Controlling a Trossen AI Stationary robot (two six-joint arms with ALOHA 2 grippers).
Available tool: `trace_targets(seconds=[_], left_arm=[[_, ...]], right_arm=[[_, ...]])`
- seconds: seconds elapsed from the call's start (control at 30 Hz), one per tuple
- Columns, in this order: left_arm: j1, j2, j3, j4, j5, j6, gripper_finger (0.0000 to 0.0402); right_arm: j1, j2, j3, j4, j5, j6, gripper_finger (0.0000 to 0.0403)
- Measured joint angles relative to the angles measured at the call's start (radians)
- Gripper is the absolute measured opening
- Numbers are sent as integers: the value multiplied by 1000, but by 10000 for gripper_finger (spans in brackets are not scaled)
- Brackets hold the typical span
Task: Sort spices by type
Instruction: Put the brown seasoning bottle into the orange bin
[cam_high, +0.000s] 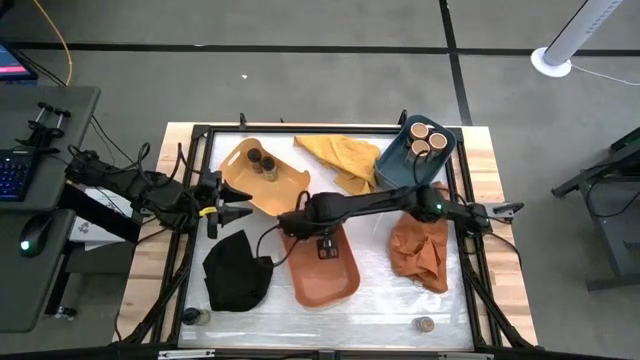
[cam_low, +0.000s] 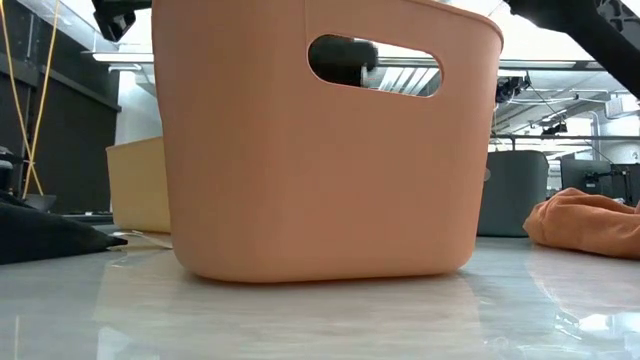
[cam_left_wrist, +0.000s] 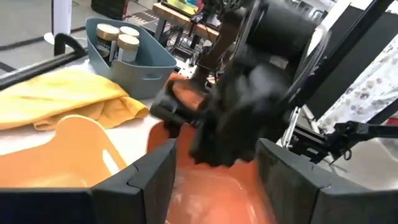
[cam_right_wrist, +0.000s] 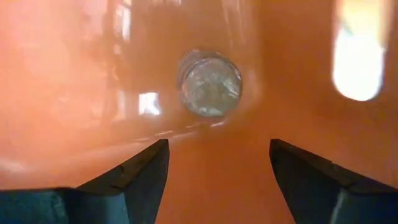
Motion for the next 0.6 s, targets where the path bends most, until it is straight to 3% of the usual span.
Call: trace_targets(seconds=[0.17, 0.33, 0.5, 0.6], left_arm=[[1, 1, 0, -1, -25, 6, 204], [1, 1, 0, -1, -26, 6, 204], [0, 0, 0, -1, -27, 6, 204], [0, 1, 0, 5, -26, 5, 204]], right_arm=[[7, -102, 0, 26, -3, 79, 275], [51, -208, 1, 15, -25, 291, 275], [195, -248, -1, -88, -85, 479, 275], [316, -268, -69, -68, -131, 628, 275]])
